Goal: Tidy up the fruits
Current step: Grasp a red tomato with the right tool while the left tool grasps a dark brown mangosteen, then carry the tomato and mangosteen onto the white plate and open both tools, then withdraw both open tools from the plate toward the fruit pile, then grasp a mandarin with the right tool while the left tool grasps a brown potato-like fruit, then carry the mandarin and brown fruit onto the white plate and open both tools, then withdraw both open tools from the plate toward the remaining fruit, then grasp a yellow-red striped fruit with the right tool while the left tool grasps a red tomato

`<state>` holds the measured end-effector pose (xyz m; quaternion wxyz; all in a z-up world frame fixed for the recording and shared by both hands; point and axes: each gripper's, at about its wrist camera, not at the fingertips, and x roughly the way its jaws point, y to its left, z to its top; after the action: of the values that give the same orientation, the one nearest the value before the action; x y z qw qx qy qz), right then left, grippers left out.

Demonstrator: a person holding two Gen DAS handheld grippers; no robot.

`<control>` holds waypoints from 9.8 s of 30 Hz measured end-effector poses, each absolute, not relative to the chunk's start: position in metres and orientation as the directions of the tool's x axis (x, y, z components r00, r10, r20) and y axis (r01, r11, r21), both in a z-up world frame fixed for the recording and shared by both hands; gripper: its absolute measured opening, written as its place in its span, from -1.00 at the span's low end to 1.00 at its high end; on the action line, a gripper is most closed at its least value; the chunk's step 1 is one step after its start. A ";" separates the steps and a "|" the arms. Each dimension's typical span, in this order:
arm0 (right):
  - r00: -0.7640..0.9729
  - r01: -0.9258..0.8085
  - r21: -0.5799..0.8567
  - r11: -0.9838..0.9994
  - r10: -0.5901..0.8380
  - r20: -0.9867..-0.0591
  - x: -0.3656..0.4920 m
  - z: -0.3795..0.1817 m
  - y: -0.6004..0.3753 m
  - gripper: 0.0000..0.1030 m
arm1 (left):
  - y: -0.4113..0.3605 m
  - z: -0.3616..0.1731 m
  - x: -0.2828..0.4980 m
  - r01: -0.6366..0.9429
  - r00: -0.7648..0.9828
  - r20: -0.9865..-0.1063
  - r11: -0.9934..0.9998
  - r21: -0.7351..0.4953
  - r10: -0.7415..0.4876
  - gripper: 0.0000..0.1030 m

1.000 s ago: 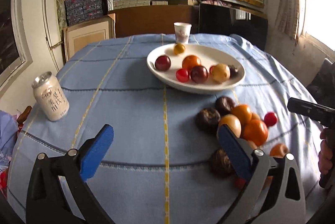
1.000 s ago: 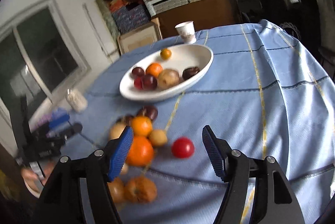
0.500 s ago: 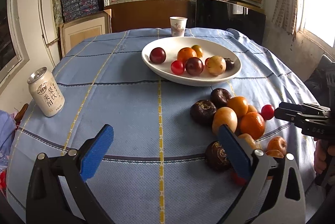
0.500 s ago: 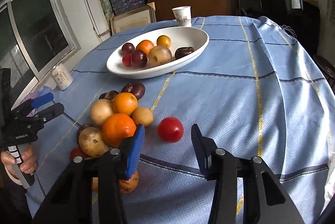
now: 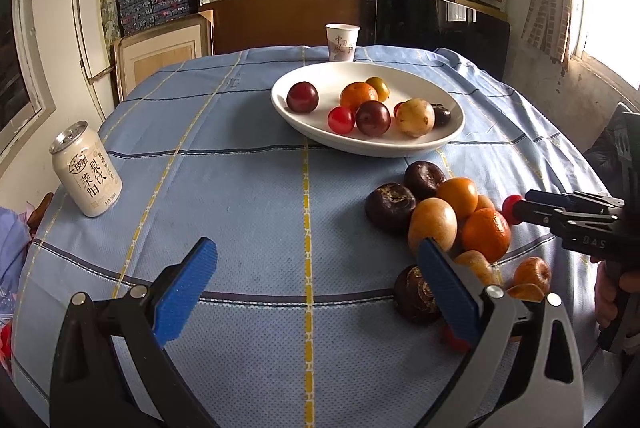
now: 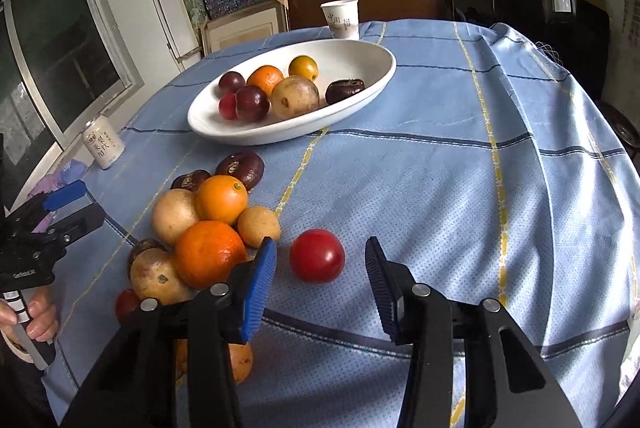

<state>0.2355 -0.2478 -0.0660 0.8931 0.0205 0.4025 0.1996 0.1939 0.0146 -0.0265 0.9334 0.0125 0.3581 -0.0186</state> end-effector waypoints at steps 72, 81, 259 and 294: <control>0.611 -0.351 0.318 0.880 0.473 -0.634 0.238 -0.049 -0.259 -0.42 | 0.008 -0.020 0.216 0.407 0.618 -0.669 0.896 -0.177 -0.413 -0.15; 0.645 -0.392 0.318 0.863 0.504 -0.574 0.304 -0.018 -0.218 -0.42 | 0.002 0.001 0.323 0.221 0.687 -0.680 0.965 -0.141 -0.256 -0.16; 0.514 -0.670 0.166 0.724 0.614 -0.599 0.183 -0.034 -0.245 0.09 | -0.019 -0.020 0.176 0.339 0.741 -0.625 0.940 0.031 -0.247 0.89; 0.329 -0.638 0.309 0.705 0.613 -0.719 0.197 -0.069 -0.238 -0.11 | -0.006 -0.024 0.183 0.294 0.733 -0.641 0.956 -0.003 -0.228 0.89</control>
<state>0.1970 -0.2380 -0.0691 0.8149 -0.0146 0.4341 0.3838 0.1827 -0.0064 -0.0241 0.9295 0.0491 0.3374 -0.1403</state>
